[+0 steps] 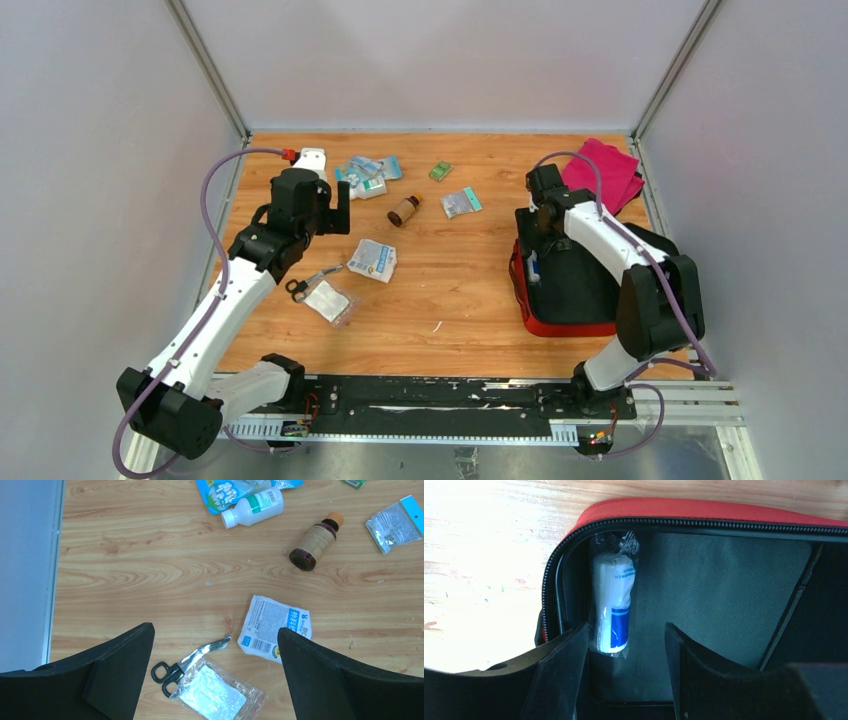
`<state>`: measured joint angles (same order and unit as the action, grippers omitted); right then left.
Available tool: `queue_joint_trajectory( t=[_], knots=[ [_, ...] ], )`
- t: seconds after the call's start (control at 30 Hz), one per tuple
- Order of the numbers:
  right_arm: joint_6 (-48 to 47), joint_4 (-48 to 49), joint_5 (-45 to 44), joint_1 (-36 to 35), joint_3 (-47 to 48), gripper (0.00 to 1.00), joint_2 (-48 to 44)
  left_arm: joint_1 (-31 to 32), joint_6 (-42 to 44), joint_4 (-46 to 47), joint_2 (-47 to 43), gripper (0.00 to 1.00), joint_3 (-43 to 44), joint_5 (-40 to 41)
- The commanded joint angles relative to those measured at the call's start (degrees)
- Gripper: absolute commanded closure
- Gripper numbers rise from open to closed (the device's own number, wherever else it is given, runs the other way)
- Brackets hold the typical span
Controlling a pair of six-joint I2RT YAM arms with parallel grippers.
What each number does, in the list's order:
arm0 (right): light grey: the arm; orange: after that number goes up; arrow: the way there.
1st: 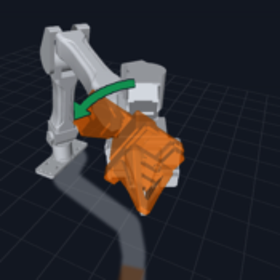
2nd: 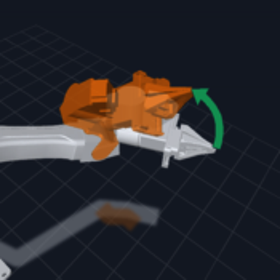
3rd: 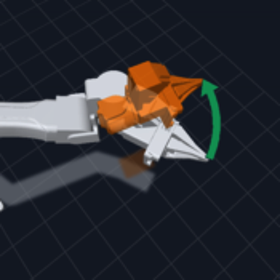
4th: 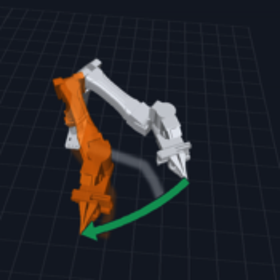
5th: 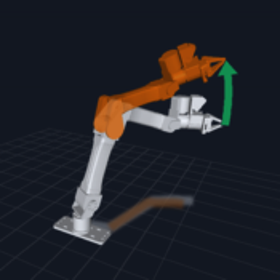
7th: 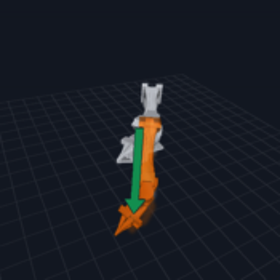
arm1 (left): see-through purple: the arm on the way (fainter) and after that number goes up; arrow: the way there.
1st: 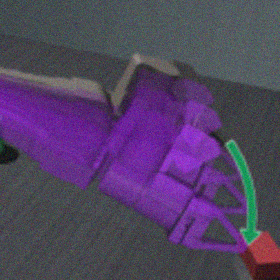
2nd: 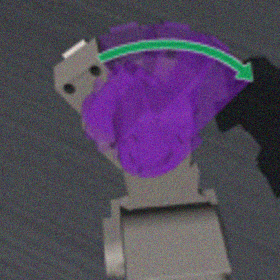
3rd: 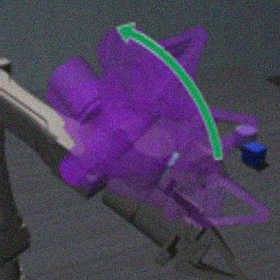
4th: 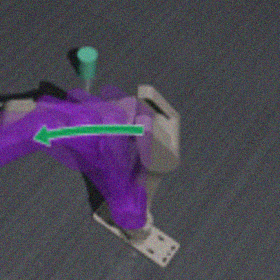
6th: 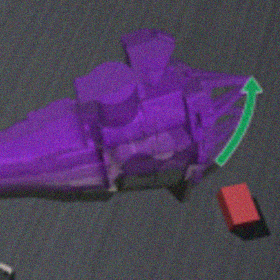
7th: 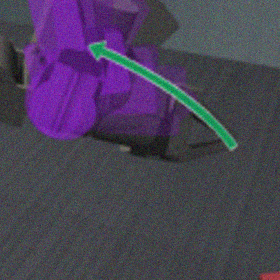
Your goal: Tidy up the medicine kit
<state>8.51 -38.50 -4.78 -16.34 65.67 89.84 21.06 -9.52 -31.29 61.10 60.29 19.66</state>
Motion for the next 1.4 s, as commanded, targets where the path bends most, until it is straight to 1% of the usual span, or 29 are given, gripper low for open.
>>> queue_joint_trajectory(
  t=[0.0, 0.1, 0.23, 0.3, 0.43, 0.5, 0.6, 0.73, 0.87, 1.03, 1.13, 1.23, 1.37],
  knots=[
    [0.2, -1.2, -1.6, 0.7, 0.7, 0.37, -2.6, -0.5, 0.5, 0.9, -0.9, 0.0, -0.7, -0.5],
    [2.1, -1.1, -1.1, 0.7, 3.0, 0.37, -6.0, -0.5, 0.5, 0.9, -0.9, 0.0, -0.7, -0.5],
    [7.1, -0.2, -2.4, 0.7, 7.5, 0.38, -8.8, -0.5, 0.5, 0.8, -1.1, 0.0, -0.8, -0.5],
    [9.9, 0.3, -3.9, 0.7, 10.1, 0.38, -8.4, -0.5, 0.4, 0.8, -1.2, 0.0, -0.8, -0.6],
    [11.4, 2.9, -3.6, 0.8, 14.0, 0.38, -5.5, -0.5, 0.4, 0.9, -1.5, 0.0, -0.8, -0.5],
    [11.8, 3.4, 1.0, 1.0, 17.0, 0.38, -2.7, -0.5, 0.5, 1.0, -1.7, 0.0, -0.9, -0.4],
    [11.2, 4.3, 10.6, 0.8, 20.2, 0.38, 1.8, -0.5, 0.5, 0.9, -1.8, 0.0, -1.0, -0.2],
    [10.2, 7.1, 13.9, -1.4, 23.4, 0.39, 8.3, -0.5, 0.5, 1.0, -1.8, 0.0, -1.0, -0.4],
    [7.1, 7.0, 14.6, -5.0, 30.6, 0.4, 17.3, -0.5, 0.5, 1.0, -2.0, 0.0, -1.1, -0.3],
    [2.0, 2.8, 15.3, -8.7, 41.3, 0.44, 28.8, -0.5, 0.4, 1.1, -2.1, 0.0, -1.2, -0.2],
    [-1.2, 0.8, 13.7, -10.6, 47.1, 0.44, 34.9, -0.5, 0.4, 1.1, -2.3, 0.0, -1.2, -0.2],
    [-2.8, -0.4, 11.5, -11.9, 51.5, 0.44, 39.5, -0.5, 0.5, 1.2, -2.4, 0.0, -1.3, 0.0],
    [-4.7, -0.4, 8.4, -12.8, 54.2, 0.44, 43.1, -0.5, 0.5, 1.3, -2.5, 0.0, -1.4, 0.2]
  ],
)
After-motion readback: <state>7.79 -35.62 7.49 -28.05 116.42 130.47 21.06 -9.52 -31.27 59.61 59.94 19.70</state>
